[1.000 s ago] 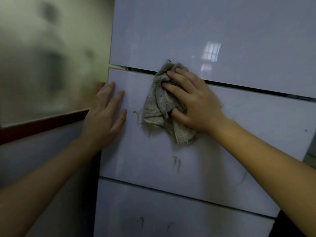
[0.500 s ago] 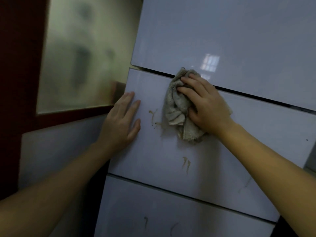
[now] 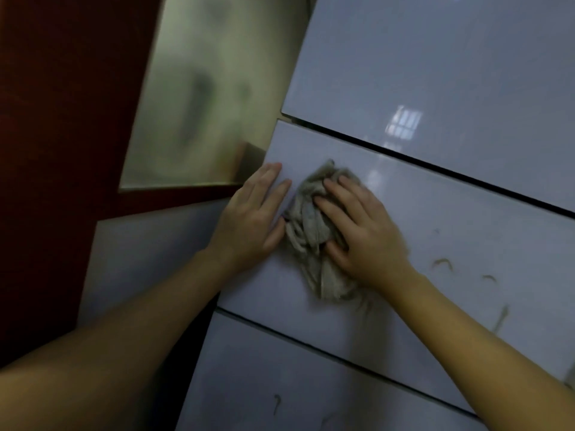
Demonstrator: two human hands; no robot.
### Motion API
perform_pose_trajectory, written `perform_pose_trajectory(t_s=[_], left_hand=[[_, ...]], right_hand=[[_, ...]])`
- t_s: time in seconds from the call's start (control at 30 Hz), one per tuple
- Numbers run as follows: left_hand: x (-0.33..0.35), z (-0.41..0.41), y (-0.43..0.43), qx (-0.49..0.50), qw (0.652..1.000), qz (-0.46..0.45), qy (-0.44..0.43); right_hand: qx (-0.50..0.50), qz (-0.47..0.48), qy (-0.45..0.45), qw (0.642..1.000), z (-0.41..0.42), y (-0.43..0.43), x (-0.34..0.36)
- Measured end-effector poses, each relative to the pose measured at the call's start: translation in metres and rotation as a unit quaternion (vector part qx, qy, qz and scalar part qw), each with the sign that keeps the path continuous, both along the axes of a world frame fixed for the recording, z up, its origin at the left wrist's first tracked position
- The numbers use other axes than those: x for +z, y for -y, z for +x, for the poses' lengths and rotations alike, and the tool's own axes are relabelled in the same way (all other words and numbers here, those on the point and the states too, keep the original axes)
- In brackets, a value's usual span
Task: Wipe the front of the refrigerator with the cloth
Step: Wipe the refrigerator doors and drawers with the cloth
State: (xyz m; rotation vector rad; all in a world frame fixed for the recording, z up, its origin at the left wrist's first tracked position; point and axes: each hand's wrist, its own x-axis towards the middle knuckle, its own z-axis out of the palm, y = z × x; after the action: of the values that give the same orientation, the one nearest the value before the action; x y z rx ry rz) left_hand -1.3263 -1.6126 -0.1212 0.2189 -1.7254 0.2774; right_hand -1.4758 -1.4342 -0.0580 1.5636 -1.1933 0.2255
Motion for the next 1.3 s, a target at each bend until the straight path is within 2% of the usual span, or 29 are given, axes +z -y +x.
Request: perform_pose_trajectory(t_s=[0.17, 0.33, 0.5, 0.67, 0.83, 1.0, 1.1, 1.17, 1.3], left_hand=[[-0.002, -0.003, -0.001, 0.008, 1.000, -0.006, -0.004], [-0.002, -0.003, -0.002, -0.009, 1.000, 0.000, -0.013], [-0.002, -0.002, 0.002, 0.000, 1.000, -0.006, -0.002], [-0.002, -0.003, -0.001, 0.012, 1.000, -0.007, 0.005], [-0.001, -0.002, -0.006, 0.016, 1.000, -0.002, 0.005], [0.002, 0.002, -0.011, 0.023, 0.999, 0.018, 0.016], [0.003, -0.004, -0.022, 0.029, 0.998, 0.053, 0.003], [0.000, -0.012, -0.033, 0.040, 0.998, 0.052, -0.005], [-0.011, -0.031, -0.053, 0.039, 0.998, 0.054, 0.015]], right_hand=[[-0.012, 0.039, -0.068, 0.997, -0.031, -0.037, -0.026], [-0.012, -0.013, -0.020, 1.000, -0.025, -0.038, -0.003], [-0.009, -0.011, 0.020, 1.000, 0.001, 0.000, -0.005], [0.010, -0.002, 0.001, 1.000, -0.003, -0.004, -0.035], [-0.015, 0.034, -0.037, 0.999, -0.035, -0.051, -0.060], [-0.032, -0.035, 0.024, 0.999, -0.058, -0.093, -0.040], [-0.035, -0.085, 0.090, 0.992, -0.052, -0.089, -0.036], [-0.029, -0.085, 0.115, 0.989, -0.043, -0.078, -0.041], [-0.019, -0.041, 0.067, 0.997, -0.046, -0.074, -0.053]])
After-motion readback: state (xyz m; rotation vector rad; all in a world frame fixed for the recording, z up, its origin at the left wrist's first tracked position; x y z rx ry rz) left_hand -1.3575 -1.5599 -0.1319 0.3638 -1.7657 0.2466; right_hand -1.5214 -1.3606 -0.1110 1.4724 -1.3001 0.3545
